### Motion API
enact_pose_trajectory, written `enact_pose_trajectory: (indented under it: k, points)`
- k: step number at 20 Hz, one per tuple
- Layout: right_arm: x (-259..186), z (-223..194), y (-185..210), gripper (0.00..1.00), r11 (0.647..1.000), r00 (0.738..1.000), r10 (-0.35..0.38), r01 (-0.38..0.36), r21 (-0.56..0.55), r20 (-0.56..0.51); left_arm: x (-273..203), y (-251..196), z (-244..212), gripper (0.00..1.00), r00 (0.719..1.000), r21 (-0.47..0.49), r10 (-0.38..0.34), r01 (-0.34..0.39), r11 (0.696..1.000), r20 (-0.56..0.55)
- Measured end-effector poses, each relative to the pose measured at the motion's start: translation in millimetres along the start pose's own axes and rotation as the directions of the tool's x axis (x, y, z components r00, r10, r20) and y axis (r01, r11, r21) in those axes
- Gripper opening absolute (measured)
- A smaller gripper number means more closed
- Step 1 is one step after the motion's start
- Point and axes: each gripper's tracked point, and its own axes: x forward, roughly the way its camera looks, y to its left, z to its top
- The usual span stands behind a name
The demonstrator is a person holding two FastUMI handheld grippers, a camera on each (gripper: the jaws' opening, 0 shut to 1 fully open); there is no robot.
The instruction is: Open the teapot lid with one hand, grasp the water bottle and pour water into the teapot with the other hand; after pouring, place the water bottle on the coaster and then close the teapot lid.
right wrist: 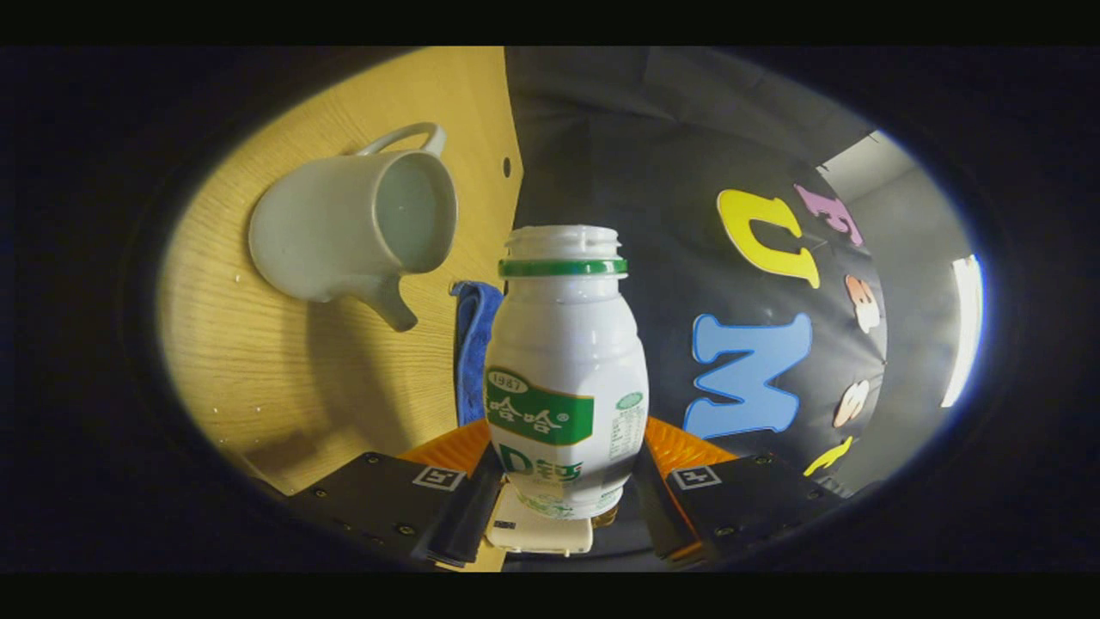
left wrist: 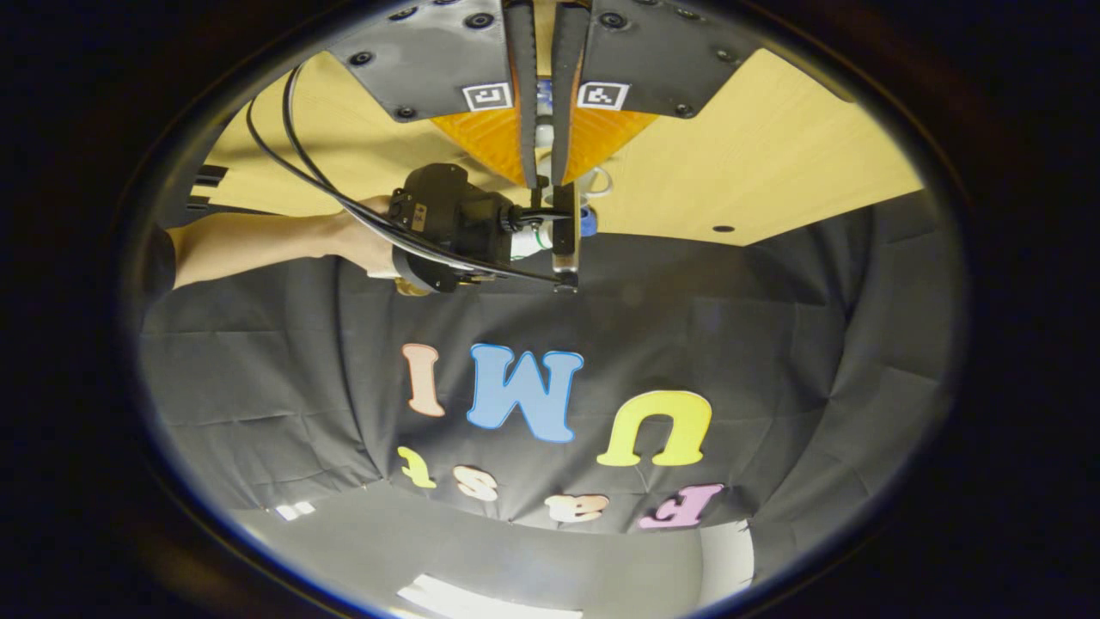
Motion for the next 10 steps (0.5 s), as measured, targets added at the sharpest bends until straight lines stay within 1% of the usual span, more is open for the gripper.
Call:
enact_pose_trajectory:
  k: [1, 2, 5, 6, 7, 8, 9, 10]
  points:
    - [-0.1, 0.1, -1.1, 0.72, 1.000, 1.000, -0.004, 0.004, -0.011, 0.002, -0.3, 0.5, -0.5, 0.17, 1.000, -0.001, 0.001, -0.001, 1.000, 0.001]
    - [0.2, 0.1, -2.0, 0.72, 1.000, 1.000, -0.006, 0.006, -0.021, 0.003, 1.3, 0.1, -0.2, 0.13, 1.000, -0.004, 0.000, 0.000, 1.000, 0.002]
    - [0.2, 0.8, -4.5, 0.72, 0.998, 1.000, -0.018, 0.018, -0.065, 0.008, 0.5, 2.3, -0.5, 0.13, 1.000, -0.008, 0.000, 0.000, 1.000, 0.002]
    - [0.2, 1.8, -6.0, 0.72, 0.997, 1.000, -0.024, 0.025, -0.080, 0.012, 0.1, 2.2, 0.9, 0.17, 1.000, -0.007, 0.000, 0.000, 1.000, 0.004]
    - [0.0, 2.0, -6.6, 0.72, 0.996, 0.999, -0.028, 0.029, -0.089, 0.015, -0.4, 1.1, 0.9, 0.17, 1.000, -0.008, -0.001, 0.001, 1.000, 0.004]
    - [0.7, 0.7, -6.9, 0.72, 0.995, 0.999, -0.032, 0.033, -0.095, 0.016, -0.1, 1.5, 1.7, 0.13, 1.000, -0.007, -0.002, 0.002, 1.000, 0.004]
    - [0.1, -0.4, -6.5, 0.72, 0.995, 0.999, -0.033, 0.034, -0.098, 0.014, 0.2, 1.5, 0.3, 0.17, 1.000, -0.003, 0.000, 0.000, 1.000, 0.004]
    - [0.9, -0.5, -6.7, 0.72, 0.994, 0.999, -0.031, 0.032, -0.100, 0.014, -0.1, 1.9, 0.7, 0.17, 1.000, -0.002, 0.000, 0.000, 1.000, 0.003]
